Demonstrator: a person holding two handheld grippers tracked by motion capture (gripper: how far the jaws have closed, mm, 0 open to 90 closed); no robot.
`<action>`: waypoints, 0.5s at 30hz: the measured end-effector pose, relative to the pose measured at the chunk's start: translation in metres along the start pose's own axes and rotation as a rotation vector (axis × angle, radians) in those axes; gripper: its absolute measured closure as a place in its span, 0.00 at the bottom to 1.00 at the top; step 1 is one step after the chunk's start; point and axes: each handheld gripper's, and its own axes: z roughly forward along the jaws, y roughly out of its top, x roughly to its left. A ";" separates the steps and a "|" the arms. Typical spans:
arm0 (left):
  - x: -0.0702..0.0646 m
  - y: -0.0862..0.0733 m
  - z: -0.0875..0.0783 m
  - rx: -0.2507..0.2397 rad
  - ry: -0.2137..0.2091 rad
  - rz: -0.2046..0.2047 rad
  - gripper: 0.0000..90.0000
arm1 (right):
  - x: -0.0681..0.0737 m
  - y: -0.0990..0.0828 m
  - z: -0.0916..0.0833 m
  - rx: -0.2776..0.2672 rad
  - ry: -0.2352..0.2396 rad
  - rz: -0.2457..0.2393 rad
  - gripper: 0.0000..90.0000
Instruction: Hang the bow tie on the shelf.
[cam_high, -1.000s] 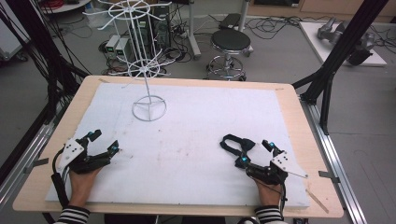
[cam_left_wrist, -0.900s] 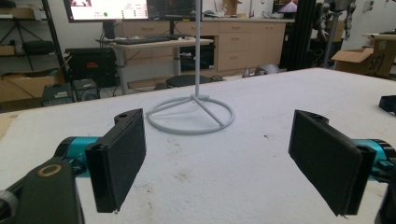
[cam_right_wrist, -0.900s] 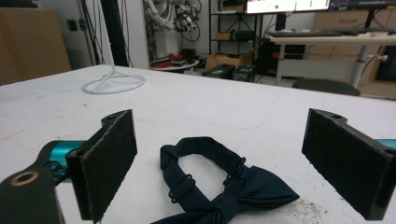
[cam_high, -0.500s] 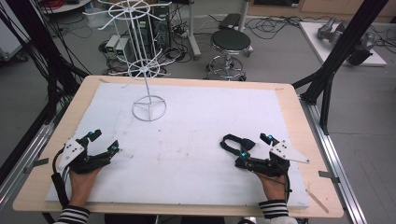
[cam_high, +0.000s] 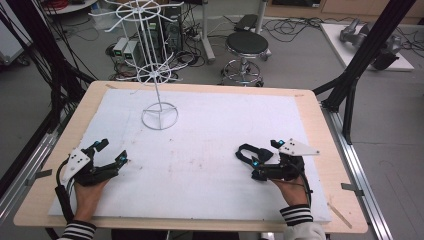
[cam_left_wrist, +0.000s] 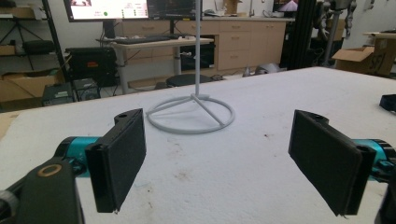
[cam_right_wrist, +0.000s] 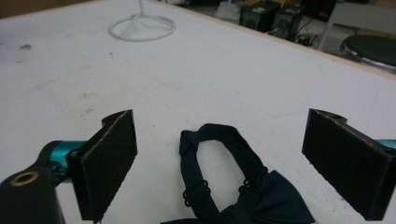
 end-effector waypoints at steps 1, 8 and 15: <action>0.000 0.000 0.000 0.002 0.000 0.002 0.21 | 0.000 0.001 0.001 0.018 0.006 -0.002 0.10; 0.000 0.000 0.000 0.003 0.001 0.003 0.21 | -0.006 0.009 0.011 0.133 0.041 -0.015 0.10; 0.000 0.000 0.000 0.003 0.001 0.003 0.21 | -0.009 0.016 0.022 0.247 0.072 -0.037 0.10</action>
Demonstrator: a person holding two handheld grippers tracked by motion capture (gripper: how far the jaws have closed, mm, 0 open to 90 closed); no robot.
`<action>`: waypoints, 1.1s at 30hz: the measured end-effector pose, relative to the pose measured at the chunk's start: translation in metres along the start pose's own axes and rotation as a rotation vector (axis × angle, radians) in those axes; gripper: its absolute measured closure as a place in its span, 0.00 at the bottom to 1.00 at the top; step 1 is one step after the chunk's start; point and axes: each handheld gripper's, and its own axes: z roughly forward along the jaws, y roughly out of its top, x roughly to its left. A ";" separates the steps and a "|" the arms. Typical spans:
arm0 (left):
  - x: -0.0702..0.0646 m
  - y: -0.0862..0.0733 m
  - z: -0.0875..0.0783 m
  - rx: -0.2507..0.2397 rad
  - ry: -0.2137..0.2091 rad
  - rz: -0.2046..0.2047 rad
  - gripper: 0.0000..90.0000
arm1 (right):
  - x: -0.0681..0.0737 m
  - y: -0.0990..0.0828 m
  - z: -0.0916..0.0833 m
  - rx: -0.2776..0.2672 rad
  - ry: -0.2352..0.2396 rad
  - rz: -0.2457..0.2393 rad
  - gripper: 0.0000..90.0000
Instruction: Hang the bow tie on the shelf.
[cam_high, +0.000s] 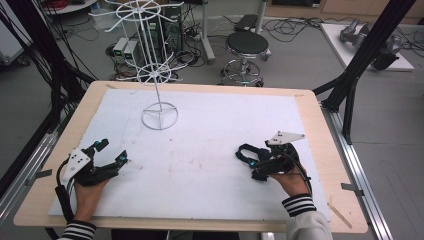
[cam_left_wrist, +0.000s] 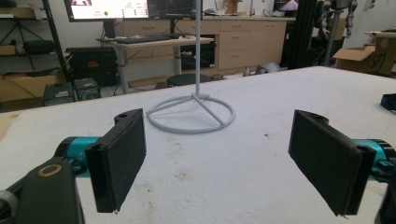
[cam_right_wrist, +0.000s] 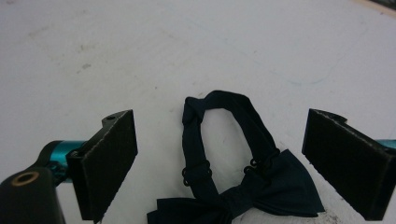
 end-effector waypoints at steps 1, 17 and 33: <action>0.000 0.000 0.000 0.000 0.000 0.001 0.21 | -0.001 0.001 0.001 0.008 0.013 0.001 0.10; 0.000 0.000 0.000 -0.001 0.000 -0.001 0.21 | -0.003 -0.002 0.020 0.154 0.097 0.008 0.25; 0.000 0.000 0.000 -0.001 -0.001 -0.001 0.21 | 0.001 0.010 0.029 0.286 0.119 -0.074 0.38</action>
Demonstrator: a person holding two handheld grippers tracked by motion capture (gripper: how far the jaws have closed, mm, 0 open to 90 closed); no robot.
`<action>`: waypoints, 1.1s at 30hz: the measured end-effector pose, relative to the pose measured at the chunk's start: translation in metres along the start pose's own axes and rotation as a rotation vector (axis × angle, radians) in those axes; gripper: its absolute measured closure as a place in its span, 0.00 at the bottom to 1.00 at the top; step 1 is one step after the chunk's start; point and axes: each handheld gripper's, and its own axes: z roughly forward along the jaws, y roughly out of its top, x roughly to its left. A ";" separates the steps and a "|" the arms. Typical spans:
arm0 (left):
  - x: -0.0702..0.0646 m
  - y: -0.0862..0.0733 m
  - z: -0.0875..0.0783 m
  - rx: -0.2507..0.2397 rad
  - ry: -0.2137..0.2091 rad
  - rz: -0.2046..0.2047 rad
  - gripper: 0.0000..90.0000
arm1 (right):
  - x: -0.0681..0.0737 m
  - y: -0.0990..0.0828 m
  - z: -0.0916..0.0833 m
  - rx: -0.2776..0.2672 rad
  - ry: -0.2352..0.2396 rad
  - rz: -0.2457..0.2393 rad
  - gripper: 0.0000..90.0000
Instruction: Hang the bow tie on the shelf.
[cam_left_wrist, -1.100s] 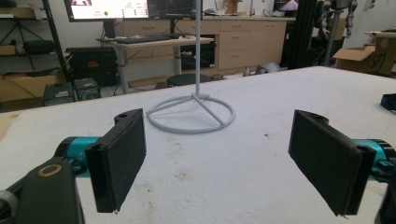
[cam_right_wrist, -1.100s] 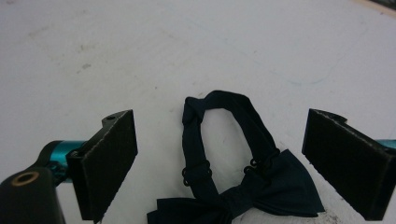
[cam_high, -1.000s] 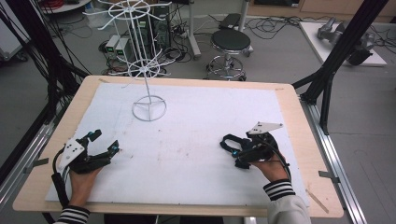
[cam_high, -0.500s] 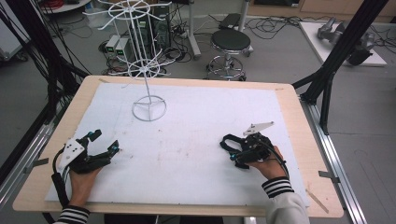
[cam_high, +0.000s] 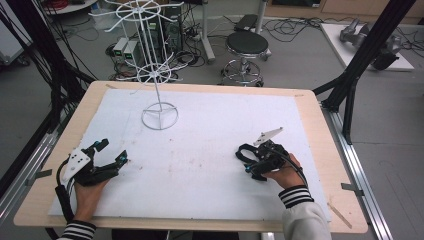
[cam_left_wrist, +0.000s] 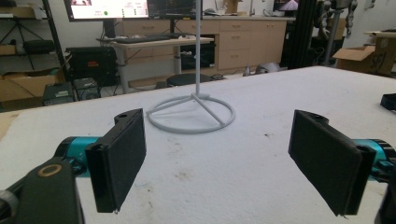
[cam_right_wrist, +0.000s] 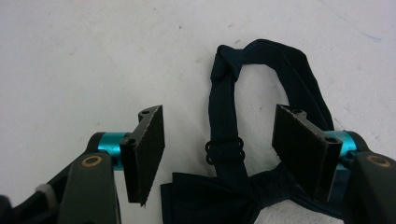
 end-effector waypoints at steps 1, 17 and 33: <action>0.000 0.000 0.000 0.000 0.000 0.000 0.21 | 0.000 0.001 0.000 0.012 0.000 -0.006 0.40; 0.000 0.000 0.000 0.001 0.000 -0.001 0.21 | -0.002 0.007 0.003 0.085 0.005 -0.038 0.58; 0.000 0.000 0.000 0.001 0.002 -0.005 0.21 | -0.001 0.008 0.009 0.174 -0.008 -0.056 0.84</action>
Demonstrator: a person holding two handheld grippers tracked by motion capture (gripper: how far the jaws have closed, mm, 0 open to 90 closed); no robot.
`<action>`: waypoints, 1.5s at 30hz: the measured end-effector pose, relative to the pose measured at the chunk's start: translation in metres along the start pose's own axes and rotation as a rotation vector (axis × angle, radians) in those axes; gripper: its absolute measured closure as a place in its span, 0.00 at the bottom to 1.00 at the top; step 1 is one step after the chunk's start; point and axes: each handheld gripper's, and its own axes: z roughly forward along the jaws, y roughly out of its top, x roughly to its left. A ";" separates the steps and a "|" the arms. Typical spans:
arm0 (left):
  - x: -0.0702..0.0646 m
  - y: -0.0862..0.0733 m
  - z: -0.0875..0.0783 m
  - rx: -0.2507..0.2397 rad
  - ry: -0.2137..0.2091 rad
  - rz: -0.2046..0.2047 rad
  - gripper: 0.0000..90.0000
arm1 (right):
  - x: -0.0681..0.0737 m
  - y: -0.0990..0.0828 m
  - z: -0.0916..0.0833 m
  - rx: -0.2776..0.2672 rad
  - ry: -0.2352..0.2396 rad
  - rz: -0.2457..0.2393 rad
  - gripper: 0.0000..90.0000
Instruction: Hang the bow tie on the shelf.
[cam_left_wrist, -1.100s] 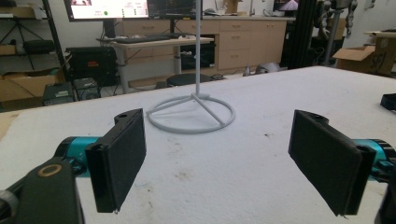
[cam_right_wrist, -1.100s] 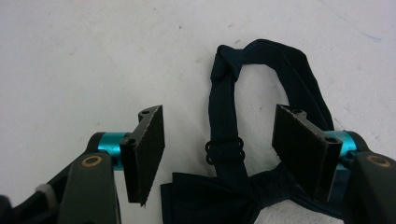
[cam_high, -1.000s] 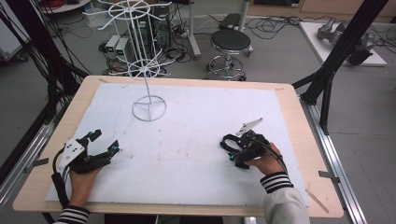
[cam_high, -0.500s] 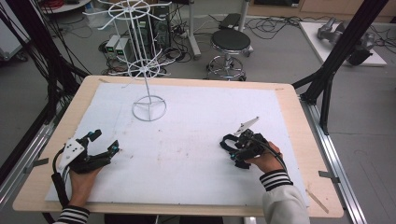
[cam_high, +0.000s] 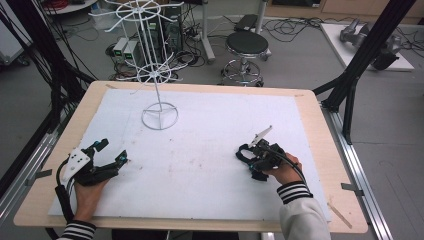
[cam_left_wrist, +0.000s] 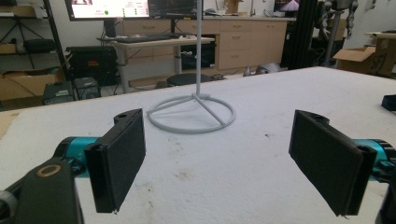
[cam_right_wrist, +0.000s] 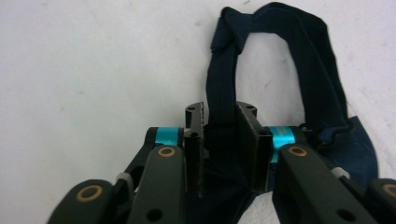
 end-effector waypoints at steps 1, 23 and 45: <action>0.000 0.000 0.000 -0.001 0.000 0.000 0.21 | 0.000 0.000 0.000 0.003 -0.003 0.007 0.86; 0.000 0.000 0.000 -0.001 0.000 0.001 0.21 | 0.003 0.005 -0.003 -0.041 -0.007 0.011 0.96; 0.000 0.000 0.000 0.001 0.001 0.005 0.21 | 0.007 0.019 -0.031 -0.506 0.082 0.099 0.95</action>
